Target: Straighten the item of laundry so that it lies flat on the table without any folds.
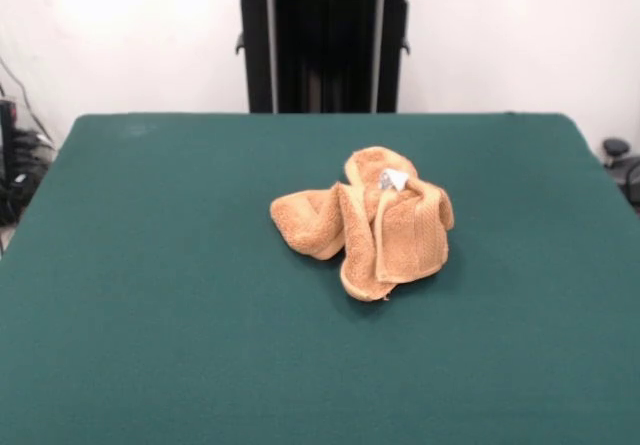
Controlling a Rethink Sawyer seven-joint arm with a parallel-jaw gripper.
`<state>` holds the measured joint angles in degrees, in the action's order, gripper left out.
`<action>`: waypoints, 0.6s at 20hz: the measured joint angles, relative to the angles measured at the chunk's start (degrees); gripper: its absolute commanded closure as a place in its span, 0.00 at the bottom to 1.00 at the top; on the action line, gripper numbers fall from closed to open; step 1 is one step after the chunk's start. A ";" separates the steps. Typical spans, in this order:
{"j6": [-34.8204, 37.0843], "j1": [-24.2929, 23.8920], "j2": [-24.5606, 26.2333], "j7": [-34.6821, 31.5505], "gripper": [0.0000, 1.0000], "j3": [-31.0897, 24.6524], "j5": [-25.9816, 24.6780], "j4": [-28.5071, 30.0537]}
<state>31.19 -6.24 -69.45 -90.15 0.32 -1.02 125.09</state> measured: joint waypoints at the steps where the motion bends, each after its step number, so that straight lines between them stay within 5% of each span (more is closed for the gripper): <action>1: -0.47 -0.38 0.21 0.00 0.00 0.01 -0.46 0.01; 12: -5.57 -4.33 3.58 0.00 0.00 -0.04 -3.79 -0.03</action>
<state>25.62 -10.57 -65.87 -90.15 0.27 -4.81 125.06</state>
